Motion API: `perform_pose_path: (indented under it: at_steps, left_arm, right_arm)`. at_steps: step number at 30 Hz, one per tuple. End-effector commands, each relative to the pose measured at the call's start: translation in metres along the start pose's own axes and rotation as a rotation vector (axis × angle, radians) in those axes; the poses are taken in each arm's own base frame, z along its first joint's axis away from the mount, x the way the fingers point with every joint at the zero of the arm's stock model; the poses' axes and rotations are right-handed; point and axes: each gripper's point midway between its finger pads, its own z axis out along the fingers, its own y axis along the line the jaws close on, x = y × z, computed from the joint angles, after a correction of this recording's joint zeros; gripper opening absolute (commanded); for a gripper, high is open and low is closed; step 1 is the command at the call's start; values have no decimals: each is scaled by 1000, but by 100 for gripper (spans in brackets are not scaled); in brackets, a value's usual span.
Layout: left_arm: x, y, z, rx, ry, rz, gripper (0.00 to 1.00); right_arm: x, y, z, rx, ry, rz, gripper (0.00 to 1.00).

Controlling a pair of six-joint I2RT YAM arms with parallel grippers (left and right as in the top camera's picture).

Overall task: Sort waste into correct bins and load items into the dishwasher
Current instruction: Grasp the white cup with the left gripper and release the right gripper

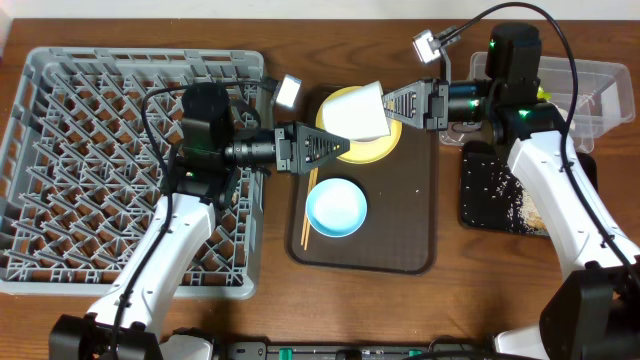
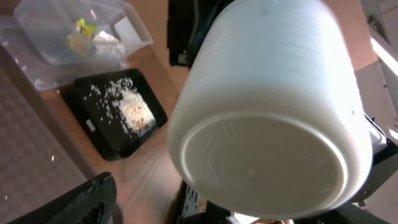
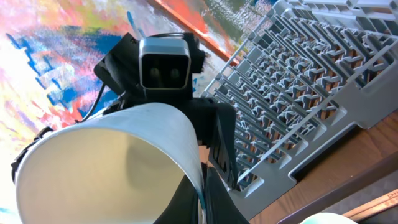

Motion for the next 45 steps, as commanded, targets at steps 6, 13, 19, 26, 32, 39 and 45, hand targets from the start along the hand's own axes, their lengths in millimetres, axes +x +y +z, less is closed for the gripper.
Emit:
perform_pose_path:
  at_steps: [6, 13, 19, 26, 32, 39, 45]
  left_arm:
    - [-19, -18, 0, 36, -45, 15, 89]
    - [-22, -28, 0, 63, -48, -12, 89]
    - [-13, -37, 13, 94, -10, 8, 88]
    - [-11, -47, 19, 122, -1, 54, 87]
    - [-13, -51, 18, 130, -7, 83, 86]
    - [-14, -54, 17, 138, -12, 110, 81]
    - [-19, -50, 11, 126, -26, 110, 75]
  right_arm:
    - [5, 14, 10, -51, 38, -5, 1]
    - [7, 16, 14, -53, 47, -8, 1]
    - [10, 17, 24, -50, 60, -9, 1]
    - [14, 19, 30, -57, 73, -11, 1]
    - [14, 19, 30, -57, 74, -6, 1]
    - [15, 19, 30, -55, 75, -1, 1]
    - [15, 18, 29, -52, 73, 9, 1]
